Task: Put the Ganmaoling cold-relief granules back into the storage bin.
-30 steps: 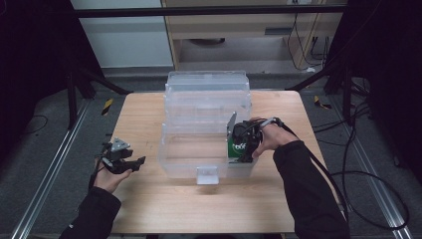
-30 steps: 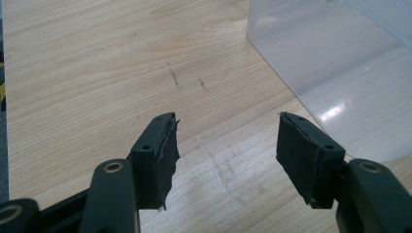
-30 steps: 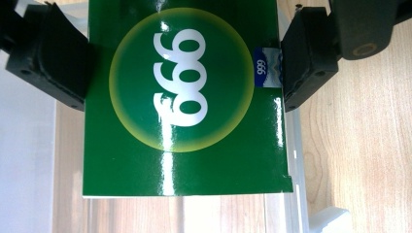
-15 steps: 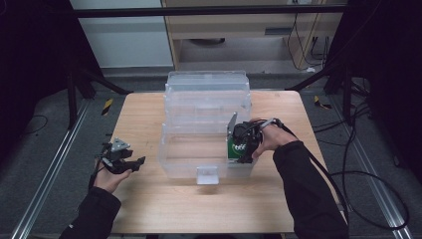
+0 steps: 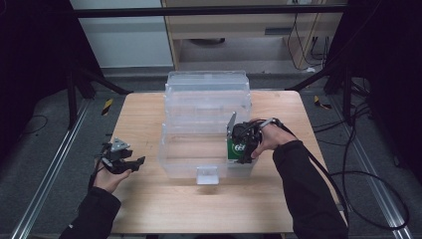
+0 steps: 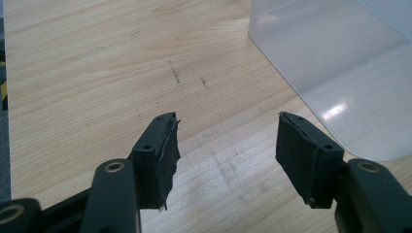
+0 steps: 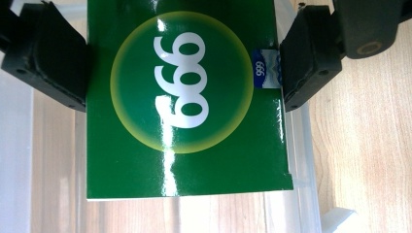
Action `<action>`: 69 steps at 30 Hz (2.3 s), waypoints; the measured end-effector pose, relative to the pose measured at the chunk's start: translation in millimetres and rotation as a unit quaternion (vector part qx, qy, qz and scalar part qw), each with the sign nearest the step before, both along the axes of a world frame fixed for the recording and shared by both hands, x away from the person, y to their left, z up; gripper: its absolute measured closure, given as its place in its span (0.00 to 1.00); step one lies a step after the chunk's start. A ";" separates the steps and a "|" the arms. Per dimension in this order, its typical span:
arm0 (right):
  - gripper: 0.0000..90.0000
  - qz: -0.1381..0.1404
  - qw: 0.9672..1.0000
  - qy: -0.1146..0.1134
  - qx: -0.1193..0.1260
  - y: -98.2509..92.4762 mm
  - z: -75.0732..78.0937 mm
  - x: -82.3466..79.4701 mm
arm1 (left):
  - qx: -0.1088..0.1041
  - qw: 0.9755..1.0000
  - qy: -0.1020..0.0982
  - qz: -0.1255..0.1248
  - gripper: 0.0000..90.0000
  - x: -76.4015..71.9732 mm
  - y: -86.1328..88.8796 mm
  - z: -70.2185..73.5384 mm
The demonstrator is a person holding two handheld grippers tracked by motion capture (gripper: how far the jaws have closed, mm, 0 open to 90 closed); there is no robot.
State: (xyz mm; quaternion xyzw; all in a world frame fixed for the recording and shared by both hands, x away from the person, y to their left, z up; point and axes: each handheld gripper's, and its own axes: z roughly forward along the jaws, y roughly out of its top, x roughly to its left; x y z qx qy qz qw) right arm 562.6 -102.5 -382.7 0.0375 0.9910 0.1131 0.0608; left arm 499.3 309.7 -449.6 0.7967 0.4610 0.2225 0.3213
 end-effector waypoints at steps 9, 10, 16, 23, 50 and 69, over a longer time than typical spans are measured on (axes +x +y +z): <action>0.16 -0.009 1.000 0.003 0.008 -2.3 3.4 0.7 | 0.001 1.000 0.000 0.000 0.45 0.1 0.4 0.1; 0.16 -0.010 1.000 0.003 0.013 -3.3 5.1 0.5 | 0.000 1.000 -0.001 0.001 0.45 0.0 0.0 0.0; 0.18 -0.017 1.000 -0.004 0.022 -7.2 12.5 -2.3 | 0.000 1.000 -0.002 0.001 0.45 -0.1 0.2 0.3; 0.23 -0.035 0.998 -0.012 0.045 -11.7 25.8 -9.5 | -0.003 1.000 -0.005 0.000 0.47 -0.7 0.5 2.0; 0.32 -0.038 0.996 0.013 0.074 12.2 21.8 -37.5 | -0.007 1.000 -0.014 -0.002 0.51 -1.4 2.2 3.4; 0.46 -0.015 0.997 0.015 0.078 31.4 0.4 -40.2 | -0.013 1.000 -0.023 -0.009 0.54 -1.3 1.8 5.1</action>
